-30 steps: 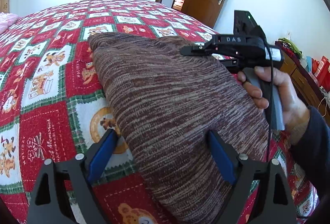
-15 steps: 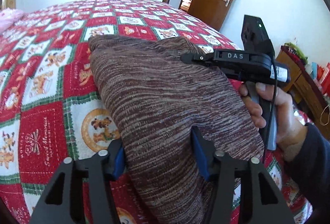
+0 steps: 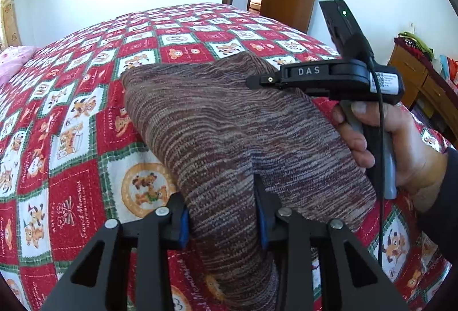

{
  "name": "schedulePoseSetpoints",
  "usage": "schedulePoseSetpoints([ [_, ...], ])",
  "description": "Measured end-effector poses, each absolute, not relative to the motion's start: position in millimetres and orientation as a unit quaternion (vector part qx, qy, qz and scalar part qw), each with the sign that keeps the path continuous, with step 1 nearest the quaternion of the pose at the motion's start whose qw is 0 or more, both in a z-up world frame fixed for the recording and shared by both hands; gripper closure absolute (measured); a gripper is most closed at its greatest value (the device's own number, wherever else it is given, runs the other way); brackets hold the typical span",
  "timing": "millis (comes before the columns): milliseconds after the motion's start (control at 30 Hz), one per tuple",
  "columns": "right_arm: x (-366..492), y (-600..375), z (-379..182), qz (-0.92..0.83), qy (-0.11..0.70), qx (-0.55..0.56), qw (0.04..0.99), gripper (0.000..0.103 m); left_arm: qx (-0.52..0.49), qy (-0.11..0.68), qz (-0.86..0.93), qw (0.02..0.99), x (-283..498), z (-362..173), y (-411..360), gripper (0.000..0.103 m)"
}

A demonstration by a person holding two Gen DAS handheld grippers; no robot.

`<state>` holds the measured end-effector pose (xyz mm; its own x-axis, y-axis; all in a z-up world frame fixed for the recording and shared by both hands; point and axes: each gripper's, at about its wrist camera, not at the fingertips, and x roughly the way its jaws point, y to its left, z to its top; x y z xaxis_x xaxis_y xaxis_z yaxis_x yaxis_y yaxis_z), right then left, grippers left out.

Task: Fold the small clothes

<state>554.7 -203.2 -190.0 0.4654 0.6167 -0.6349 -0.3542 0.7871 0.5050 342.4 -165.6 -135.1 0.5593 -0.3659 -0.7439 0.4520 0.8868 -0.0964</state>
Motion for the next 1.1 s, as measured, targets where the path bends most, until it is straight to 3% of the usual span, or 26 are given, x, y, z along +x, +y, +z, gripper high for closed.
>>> schedulePoseSetpoints([
  [567,496,-210,-150,0.285,0.396,0.164,0.857,0.082,0.053,0.389,-0.228,0.891,313,-97,-154,0.074],
  [1100,427,-126,-108,0.379,0.383,0.173,0.824,0.082,0.023,0.347,-0.189,0.918,238,-64,-60,0.075],
])
